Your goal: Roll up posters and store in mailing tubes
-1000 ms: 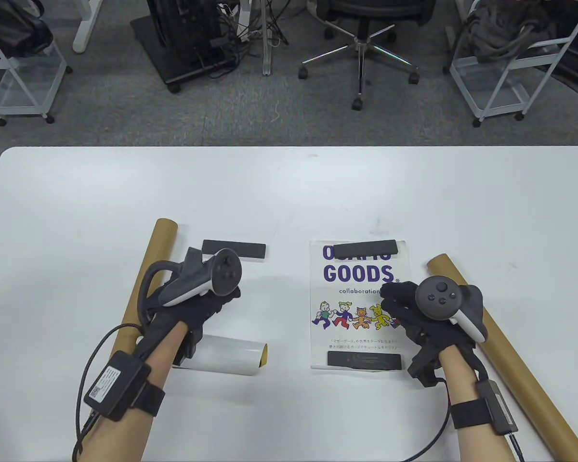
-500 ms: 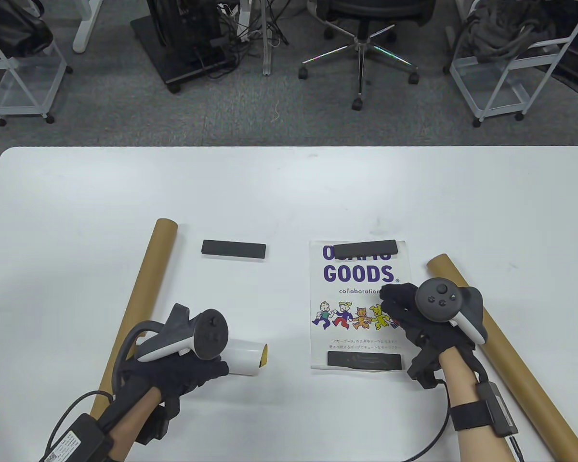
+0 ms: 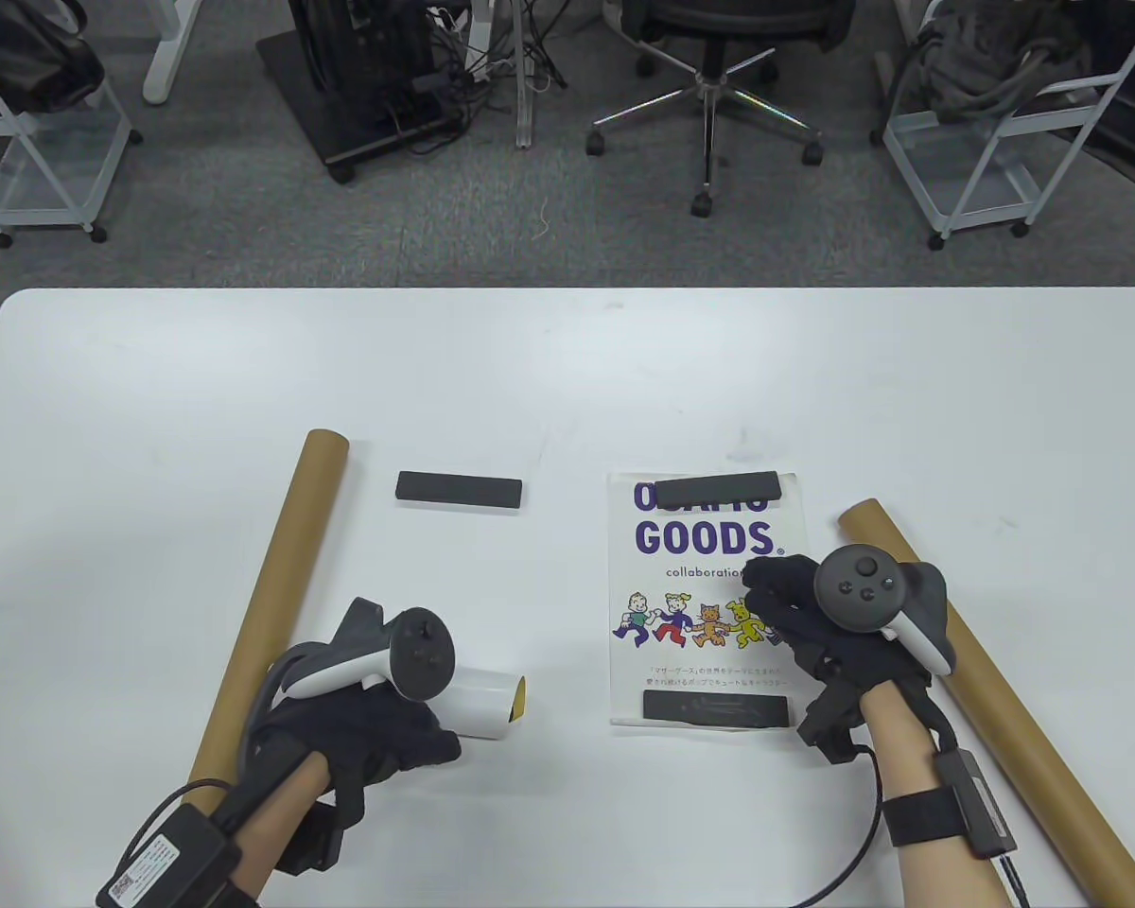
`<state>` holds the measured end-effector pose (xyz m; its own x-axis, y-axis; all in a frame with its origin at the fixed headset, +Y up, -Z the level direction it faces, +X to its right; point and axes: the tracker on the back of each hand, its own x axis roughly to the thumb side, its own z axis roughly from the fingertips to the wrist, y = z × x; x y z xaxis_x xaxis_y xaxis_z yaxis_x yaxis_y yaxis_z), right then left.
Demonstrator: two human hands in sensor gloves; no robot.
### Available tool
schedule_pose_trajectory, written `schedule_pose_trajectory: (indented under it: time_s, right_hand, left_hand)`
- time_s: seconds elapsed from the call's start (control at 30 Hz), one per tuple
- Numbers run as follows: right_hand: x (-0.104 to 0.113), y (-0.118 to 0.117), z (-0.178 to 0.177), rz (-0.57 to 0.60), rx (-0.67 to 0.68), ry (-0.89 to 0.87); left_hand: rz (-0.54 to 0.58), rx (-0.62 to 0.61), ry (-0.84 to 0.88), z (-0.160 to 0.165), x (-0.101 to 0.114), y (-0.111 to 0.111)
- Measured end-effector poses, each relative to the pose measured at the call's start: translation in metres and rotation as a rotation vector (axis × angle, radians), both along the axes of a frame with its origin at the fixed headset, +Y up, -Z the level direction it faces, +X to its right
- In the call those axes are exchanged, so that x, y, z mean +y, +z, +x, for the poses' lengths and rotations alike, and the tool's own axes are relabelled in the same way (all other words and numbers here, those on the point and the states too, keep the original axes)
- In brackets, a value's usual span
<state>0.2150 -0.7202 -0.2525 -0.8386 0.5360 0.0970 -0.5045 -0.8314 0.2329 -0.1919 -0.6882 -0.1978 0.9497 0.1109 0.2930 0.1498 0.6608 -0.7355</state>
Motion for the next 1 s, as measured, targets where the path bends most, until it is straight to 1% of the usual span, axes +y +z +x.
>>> schedule_pose_trajectory:
  time_s: [0.1,0.13,0.2,0.23,0.33,0.37,0.43,0.53,0.63,0.67,0.7,0.77,0.8,0.83,0.93,1.0]
  right_hand:
    - [0.0,0.0,0.001,-0.002,-0.002,-0.007]
    - [0.0,0.0,0.002,-0.004,-0.003,-0.008]
    - [0.0,0.0,0.003,-0.005,-0.004,-0.01]
    - [0.0,0.0,0.003,-0.006,-0.004,-0.012]
    - [0.0,0.0,0.003,-0.009,-0.001,-0.014]
    - [0.0,-0.001,0.003,-0.009,0.001,-0.013]
    - [0.0,0.0,0.002,-0.009,0.007,-0.011]
    - [0.0,-0.001,0.002,-0.006,0.01,-0.012]
    - [-0.001,-0.001,0.002,-0.008,0.015,-0.006]
    - [-0.001,0.0,0.002,-0.009,0.015,-0.004]
    - [0.0,0.0,0.002,-0.008,0.015,-0.006]
    - [0.0,-0.001,0.003,-0.012,0.019,-0.047]
    - [0.001,-0.001,0.004,-0.016,0.015,-0.081]
    - [0.001,-0.001,0.005,-0.018,0.013,-0.102]
    - [0.0,-0.002,0.005,-0.018,0.011,-0.089]
    - [0.001,-0.001,0.005,-0.025,0.013,-0.097]
  left_hand:
    - [0.091,-0.001,0.003,0.001,0.005,-0.003]
    - [0.168,-0.002,0.038,0.0,0.009,-0.005]
    - [0.238,0.036,0.068,-0.001,0.012,-0.006]
    - [0.253,0.034,0.064,-0.002,0.012,-0.007]
    - [0.163,0.037,-0.007,-0.004,0.003,-0.009]
    - [0.164,0.037,-0.018,-0.004,0.0,-0.009]
    - [0.2,0.006,-0.038,-0.003,-0.007,-0.008]
    - [0.2,-0.034,-0.12,0.0,-0.016,-0.006]
    - [0.285,-0.126,-0.189,0.004,-0.027,-0.004]
    - [0.288,-0.151,-0.203,0.005,-0.031,-0.003]
    - [0.286,-0.156,-0.205,0.005,-0.034,-0.003]
    - [0.33,-0.158,-0.216,0.006,-0.043,-0.001]
    - [0.389,-0.175,-0.222,0.007,-0.046,-0.001]
    - [0.431,-0.197,-0.228,0.008,-0.047,-0.002]
    - [0.485,-0.236,-0.256,0.011,-0.05,-0.003]
    - [0.529,-0.291,-0.284,0.014,-0.051,-0.002]
